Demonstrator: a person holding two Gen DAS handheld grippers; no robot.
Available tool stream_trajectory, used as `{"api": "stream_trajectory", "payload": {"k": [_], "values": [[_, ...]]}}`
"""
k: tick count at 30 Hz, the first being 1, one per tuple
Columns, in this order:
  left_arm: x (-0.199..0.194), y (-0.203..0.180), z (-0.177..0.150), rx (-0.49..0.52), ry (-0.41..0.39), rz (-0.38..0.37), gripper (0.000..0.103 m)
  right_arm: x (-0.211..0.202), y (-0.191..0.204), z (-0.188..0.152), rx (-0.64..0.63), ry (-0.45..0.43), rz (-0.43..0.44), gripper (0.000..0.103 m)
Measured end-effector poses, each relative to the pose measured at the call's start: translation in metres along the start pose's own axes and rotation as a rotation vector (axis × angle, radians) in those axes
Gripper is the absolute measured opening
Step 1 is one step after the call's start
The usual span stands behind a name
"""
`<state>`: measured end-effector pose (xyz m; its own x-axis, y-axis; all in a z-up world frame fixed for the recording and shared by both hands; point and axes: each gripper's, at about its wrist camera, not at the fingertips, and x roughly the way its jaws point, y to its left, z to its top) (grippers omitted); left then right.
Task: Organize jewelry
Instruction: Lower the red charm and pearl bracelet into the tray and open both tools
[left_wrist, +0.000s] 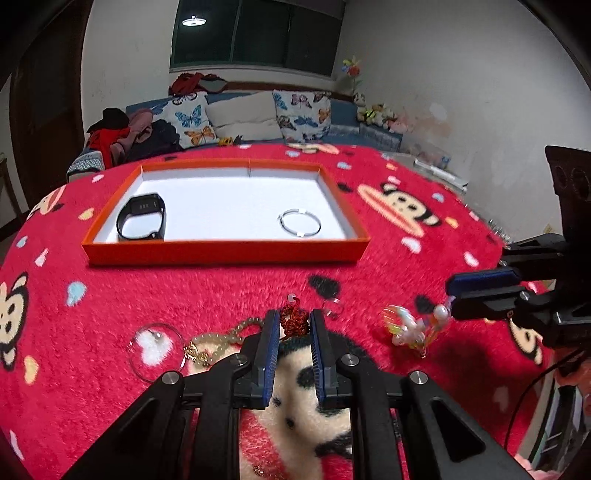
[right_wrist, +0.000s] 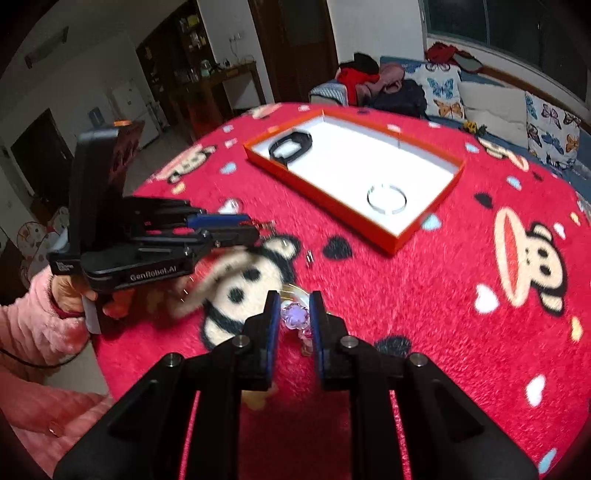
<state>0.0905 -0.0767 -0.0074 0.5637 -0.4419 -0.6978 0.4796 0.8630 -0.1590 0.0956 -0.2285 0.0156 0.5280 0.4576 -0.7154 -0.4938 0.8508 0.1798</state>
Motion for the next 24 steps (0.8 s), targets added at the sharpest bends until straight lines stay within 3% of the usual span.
{"api": "stream_trajectory", "payload": {"k": [7,15,24], "values": [[-0.022,0.005,0.020,0.005,-0.038,-0.014,0.017,-0.021,-0.005,0.022,0.005,-0.069,-0.005,0.016],[-0.032,0.018,0.065,0.034,-0.087,0.000,0.017,-0.041,-0.016,0.059,-0.011,-0.168,-0.038,0.016],[0.013,0.041,0.114,0.042,-0.040,0.026,0.017,-0.045,-0.042,0.111,-0.012,-0.253,-0.087,0.016]]}}
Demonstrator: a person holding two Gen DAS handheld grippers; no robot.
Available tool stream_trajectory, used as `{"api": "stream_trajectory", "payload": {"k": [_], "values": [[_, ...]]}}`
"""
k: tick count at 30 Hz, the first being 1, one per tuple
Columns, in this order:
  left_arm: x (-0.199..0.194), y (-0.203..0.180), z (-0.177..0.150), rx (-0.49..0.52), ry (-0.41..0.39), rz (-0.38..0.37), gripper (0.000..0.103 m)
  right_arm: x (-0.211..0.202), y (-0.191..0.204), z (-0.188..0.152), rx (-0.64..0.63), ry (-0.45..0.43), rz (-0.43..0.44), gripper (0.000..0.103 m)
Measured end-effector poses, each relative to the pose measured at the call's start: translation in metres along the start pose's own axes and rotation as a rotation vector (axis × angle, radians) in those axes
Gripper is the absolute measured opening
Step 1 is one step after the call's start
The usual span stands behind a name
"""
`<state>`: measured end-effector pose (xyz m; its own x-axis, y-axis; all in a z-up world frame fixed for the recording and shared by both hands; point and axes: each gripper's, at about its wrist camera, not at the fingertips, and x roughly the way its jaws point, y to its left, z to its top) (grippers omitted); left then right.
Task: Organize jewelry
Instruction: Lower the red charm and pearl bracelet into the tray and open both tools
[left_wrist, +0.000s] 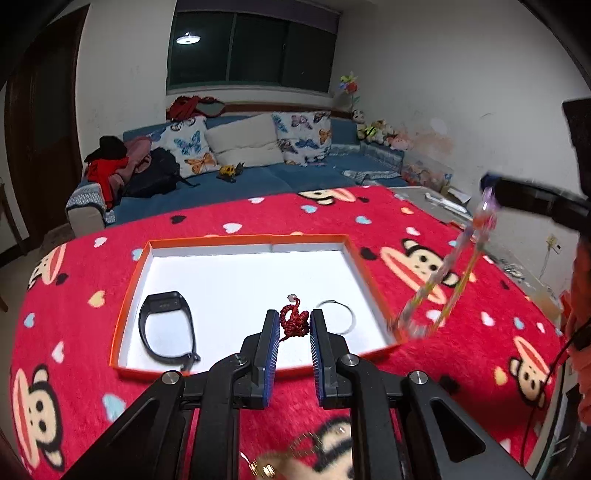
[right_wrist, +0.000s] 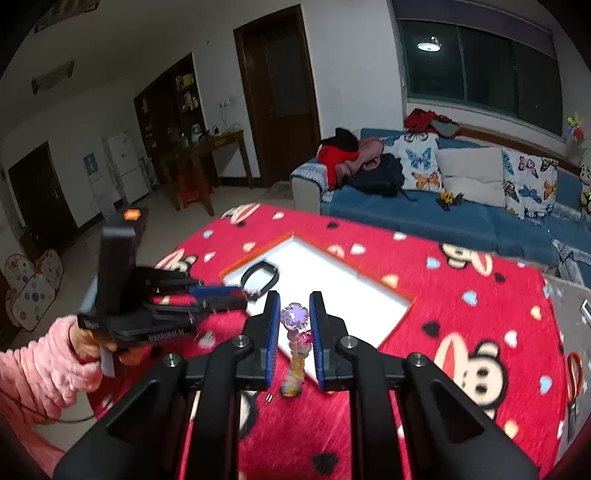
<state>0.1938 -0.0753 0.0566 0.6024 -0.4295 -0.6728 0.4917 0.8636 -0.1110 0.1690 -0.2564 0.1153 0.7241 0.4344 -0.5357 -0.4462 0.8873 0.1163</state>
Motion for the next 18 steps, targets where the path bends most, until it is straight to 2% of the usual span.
{"api": "stream_trajectory", "payload": {"k": [4,9,18], "values": [[0.037,0.012,0.007,-0.015,0.063,0.003,0.017,0.025,-0.017,0.013,0.001,0.011,-0.031,0.016],[0.077,0.022,0.001,-0.029,0.131,0.001,0.017,0.065,-0.044,0.018,0.035,0.050,-0.067,0.016],[0.107,0.025,-0.014,-0.036,0.183,-0.001,0.018,0.114,-0.063,0.007,0.107,0.115,-0.086,0.016]]}}
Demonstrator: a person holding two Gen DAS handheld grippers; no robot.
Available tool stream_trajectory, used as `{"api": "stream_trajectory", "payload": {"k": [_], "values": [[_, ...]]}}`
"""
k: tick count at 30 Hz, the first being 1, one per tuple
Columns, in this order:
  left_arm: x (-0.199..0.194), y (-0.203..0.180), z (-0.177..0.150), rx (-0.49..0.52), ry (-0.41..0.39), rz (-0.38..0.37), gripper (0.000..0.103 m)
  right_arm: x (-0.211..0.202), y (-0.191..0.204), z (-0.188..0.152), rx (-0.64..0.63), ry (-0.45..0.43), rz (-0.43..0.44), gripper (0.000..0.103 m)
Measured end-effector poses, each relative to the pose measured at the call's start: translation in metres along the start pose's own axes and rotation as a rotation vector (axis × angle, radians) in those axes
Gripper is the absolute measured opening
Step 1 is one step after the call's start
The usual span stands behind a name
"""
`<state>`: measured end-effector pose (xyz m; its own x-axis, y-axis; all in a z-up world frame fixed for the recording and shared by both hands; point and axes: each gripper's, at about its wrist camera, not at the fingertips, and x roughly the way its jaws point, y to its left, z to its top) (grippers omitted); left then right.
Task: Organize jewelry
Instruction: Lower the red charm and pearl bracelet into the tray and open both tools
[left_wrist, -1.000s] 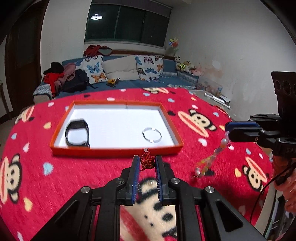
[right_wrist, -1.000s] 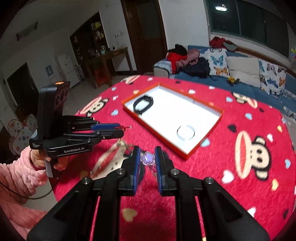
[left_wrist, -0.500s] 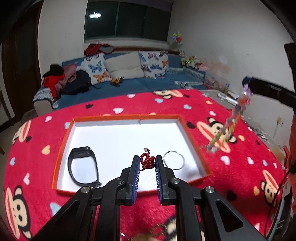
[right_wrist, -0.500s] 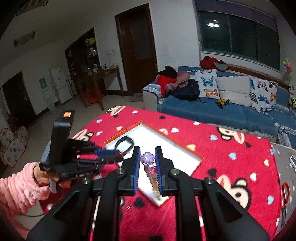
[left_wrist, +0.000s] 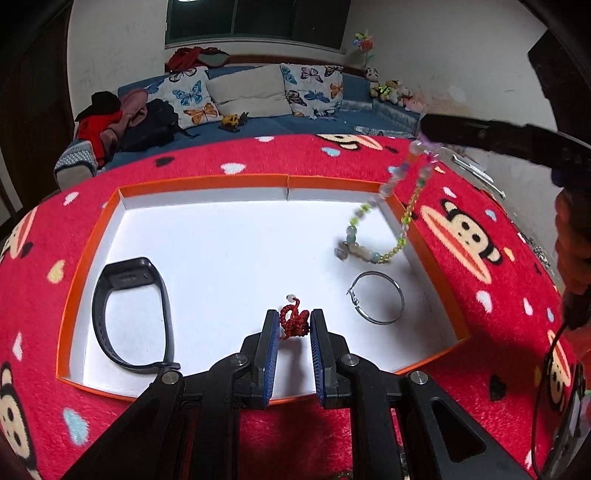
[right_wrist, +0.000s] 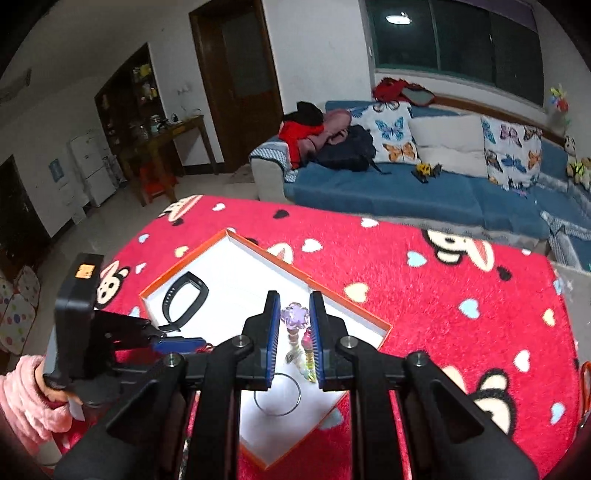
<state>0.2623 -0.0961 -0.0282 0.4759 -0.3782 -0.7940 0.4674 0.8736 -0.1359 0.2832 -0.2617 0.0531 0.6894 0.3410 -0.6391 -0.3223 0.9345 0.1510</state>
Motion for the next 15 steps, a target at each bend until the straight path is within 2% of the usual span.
{"api": "stream_trajectory", "payload": {"k": [10,12,14,15], "values": [[0.008,-0.005,-0.003,0.010,0.034,0.005,0.020,0.040,-0.017,-0.020,0.029,0.105,-0.052,0.017],[0.010,-0.006,-0.002,0.014,0.043,0.010,0.029,0.045,-0.018,-0.024,0.035,0.122,-0.055,0.018],[0.011,-0.006,-0.003,0.017,0.039,0.023,0.053,0.050,-0.020,-0.028,0.036,0.135,-0.057,0.018],[0.010,-0.007,-0.003,0.019,0.033,0.028,0.056,0.050,-0.020,-0.029,0.036,0.138,-0.056,0.018]]}}
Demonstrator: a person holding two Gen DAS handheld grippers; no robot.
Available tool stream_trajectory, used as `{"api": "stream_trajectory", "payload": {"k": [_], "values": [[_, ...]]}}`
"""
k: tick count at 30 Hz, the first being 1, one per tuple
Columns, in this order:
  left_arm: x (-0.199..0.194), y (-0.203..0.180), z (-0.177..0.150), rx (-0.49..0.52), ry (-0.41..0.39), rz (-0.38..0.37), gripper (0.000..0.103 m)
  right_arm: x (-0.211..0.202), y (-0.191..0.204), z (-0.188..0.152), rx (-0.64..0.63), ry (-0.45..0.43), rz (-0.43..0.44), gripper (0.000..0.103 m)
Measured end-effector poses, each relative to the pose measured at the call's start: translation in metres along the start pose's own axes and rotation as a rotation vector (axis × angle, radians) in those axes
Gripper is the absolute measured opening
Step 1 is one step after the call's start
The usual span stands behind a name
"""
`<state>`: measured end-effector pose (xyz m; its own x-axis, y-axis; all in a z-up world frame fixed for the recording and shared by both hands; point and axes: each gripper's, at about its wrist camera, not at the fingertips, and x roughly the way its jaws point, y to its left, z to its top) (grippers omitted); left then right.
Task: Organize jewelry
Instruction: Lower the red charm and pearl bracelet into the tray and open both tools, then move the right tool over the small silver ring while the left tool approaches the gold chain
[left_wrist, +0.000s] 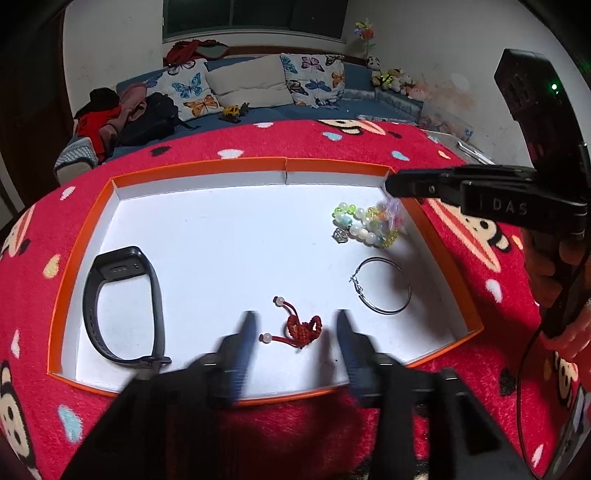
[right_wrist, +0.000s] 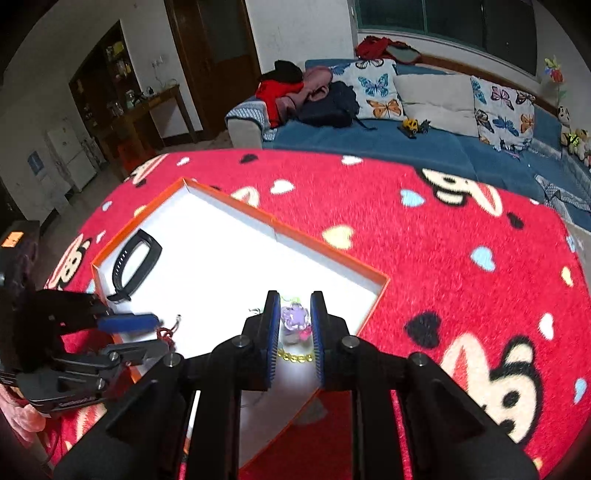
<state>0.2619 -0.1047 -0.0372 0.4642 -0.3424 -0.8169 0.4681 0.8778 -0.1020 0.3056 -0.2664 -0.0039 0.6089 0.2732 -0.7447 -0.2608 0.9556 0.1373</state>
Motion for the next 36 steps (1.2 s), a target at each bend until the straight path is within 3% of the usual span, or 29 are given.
{"api": "stream_trajectory", "payload": {"k": [7,9,16,27,36], "values": [[-0.007,0.000,0.001,0.006,-0.020,0.009,0.056,-0.008,0.003,-0.005,-0.002,0.000,0.001,0.020],[-0.015,0.000,0.000,-0.006,-0.031,0.005,0.056,-0.016,0.006,-0.006,-0.011,-0.005,0.005,0.027],[-0.062,-0.004,-0.012,-0.007,-0.084,0.056,0.056,-0.056,0.029,-0.026,-0.050,-0.038,0.039,0.028],[-0.123,-0.012,-0.070,-0.039,-0.114,0.069,0.056,-0.095,0.057,-0.095,-0.070,0.006,0.109,0.028],[-0.140,-0.004,-0.121,-0.153,-0.119,0.061,0.056,-0.066,0.085,-0.126,-0.070,0.076,0.183,0.028]]}}
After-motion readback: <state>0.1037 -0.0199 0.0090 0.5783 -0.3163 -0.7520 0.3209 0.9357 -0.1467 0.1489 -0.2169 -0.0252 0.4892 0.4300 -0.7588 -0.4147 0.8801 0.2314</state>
